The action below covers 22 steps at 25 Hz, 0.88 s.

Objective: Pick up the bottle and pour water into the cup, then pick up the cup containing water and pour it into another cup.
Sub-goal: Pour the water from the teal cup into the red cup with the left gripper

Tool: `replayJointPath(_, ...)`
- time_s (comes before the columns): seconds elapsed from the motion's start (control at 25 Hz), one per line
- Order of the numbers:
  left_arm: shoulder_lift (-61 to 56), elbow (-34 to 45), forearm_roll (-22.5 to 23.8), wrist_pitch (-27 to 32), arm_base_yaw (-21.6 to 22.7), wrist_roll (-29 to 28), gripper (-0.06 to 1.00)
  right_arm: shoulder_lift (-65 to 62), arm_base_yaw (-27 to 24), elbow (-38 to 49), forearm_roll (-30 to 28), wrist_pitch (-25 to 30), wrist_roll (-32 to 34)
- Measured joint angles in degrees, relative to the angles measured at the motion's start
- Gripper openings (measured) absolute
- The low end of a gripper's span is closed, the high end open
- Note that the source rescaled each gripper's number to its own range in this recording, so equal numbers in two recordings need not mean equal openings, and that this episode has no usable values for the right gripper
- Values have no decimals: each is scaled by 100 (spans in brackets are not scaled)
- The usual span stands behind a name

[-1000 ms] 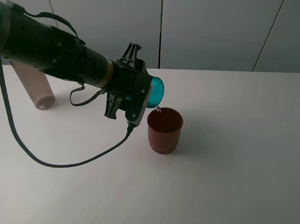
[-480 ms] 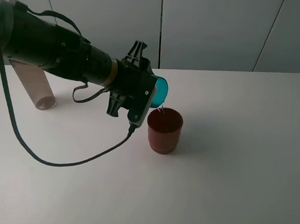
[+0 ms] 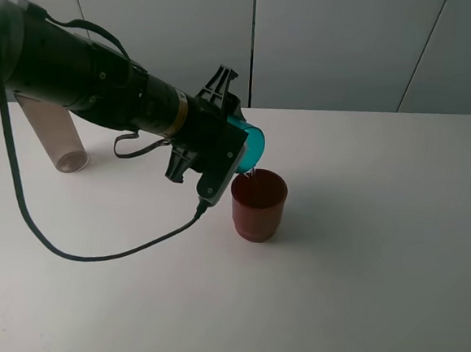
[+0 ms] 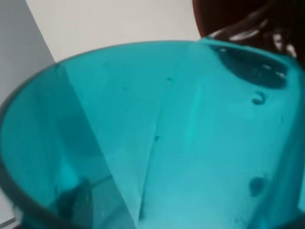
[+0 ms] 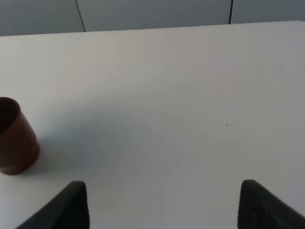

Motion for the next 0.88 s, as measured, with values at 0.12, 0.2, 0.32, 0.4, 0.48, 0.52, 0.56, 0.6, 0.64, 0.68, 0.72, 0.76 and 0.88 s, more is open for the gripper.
replayJointPath(0.12, 0, 0, 106, 0, 0, 0, 9, 0, 0, 0, 0, 0, 0)
replayJointPath(0.2, -13, 0, 205, 0, -13, 0, 9, 0, 0, 0, 0, 0, 0)
replayJointPath(0.32, -35, 0, 342, 36, -60, 0, 9, 0, 0, 0, 0, 0, 0)
replayJointPath(0.4, -34, 0, 368, 36, -66, 0, 9, 0, 0, 0, 0, 0, 0)
replayJointPath(0.48, -34, 0, 449, 36, -66, 0, 9, 0, 0, 0, 0, 0, 0)
replayJointPath(0.52, -34, 0, 461, 36, -66, 11, 9, 0, 0, 0, 0, 0, 0)
replayJointPath(0.56, -34, -4, 474, 47, -66, 9, 9, 0, 0, 0, 0, 0, 0)
replayJointPath(0.6, -34, -40, 492, 47, -66, 9, 9, 0, 0, 0, 0, 0, 37)
replayJointPath(0.64, -34, -68, 506, 65, -92, 9, 9, 0, 0, 0, 0, 0, 37)
replayJointPath(0.68, -36, -96, 518, 127, -109, 9, 9, 0, 0, 0, 0, 0, 37)
replayJointPath(0.72, -46, -112, 526, 127, -136, 9, 9, 0, 0, 0, 0, 0, 37)
replayJointPath(0.76, -59, -137, 543, 174, -170, 9, 9, 0, 0, 0, 0, 0, 37)
replayJointPath(0.88, -71, -168, 579, 198, -220, 53, 9, 0, 0, 0, 0, 0, 37)
